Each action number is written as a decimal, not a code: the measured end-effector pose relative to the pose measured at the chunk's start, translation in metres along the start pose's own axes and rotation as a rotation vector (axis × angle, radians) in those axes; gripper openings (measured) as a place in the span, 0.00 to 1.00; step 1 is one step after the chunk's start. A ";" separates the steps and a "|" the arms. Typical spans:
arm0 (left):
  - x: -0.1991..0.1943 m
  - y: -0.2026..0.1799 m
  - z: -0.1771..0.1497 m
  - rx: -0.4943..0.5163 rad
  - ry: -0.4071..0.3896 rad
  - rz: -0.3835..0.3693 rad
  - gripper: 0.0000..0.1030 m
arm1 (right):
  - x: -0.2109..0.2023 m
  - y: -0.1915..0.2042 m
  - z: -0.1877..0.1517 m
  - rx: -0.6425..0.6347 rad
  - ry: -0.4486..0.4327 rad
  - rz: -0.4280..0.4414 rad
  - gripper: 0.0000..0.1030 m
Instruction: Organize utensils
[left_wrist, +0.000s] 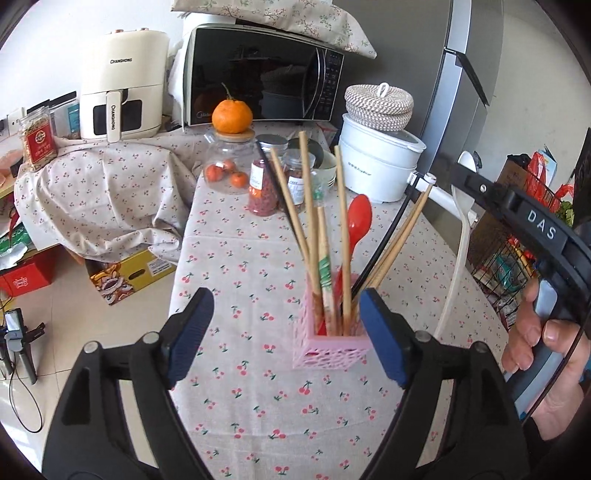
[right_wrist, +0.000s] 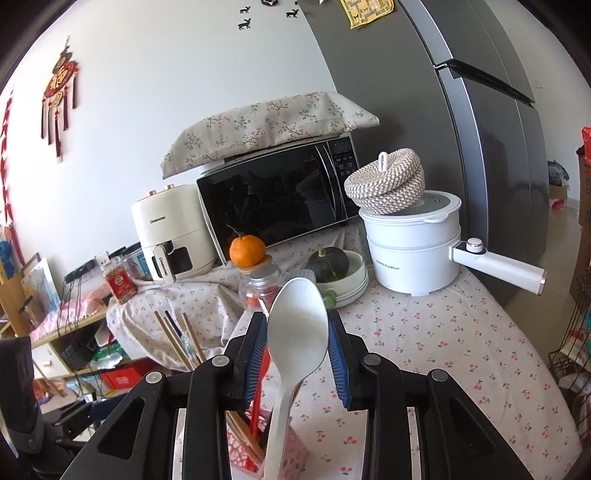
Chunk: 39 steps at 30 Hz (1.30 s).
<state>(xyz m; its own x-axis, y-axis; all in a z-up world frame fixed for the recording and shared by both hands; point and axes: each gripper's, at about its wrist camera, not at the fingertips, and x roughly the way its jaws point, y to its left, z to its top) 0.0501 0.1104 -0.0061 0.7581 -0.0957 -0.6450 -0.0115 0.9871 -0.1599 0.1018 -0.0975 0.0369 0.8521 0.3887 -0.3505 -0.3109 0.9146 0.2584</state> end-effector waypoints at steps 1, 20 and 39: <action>0.000 0.005 -0.003 0.000 0.013 0.010 0.79 | 0.002 0.006 -0.001 -0.005 -0.011 -0.006 0.32; 0.010 0.032 -0.022 -0.017 0.156 0.021 0.83 | 0.036 0.058 -0.040 -0.155 -0.150 -0.256 0.33; -0.006 -0.026 -0.032 -0.046 0.150 0.118 0.99 | -0.052 0.001 -0.020 -0.099 0.037 -0.275 1.00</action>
<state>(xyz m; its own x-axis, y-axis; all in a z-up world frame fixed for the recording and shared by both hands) 0.0251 0.0814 -0.0226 0.6439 -0.0016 -0.7651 -0.1269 0.9859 -0.1089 0.0486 -0.1141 0.0373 0.8949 0.1271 -0.4279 -0.1119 0.9919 0.0606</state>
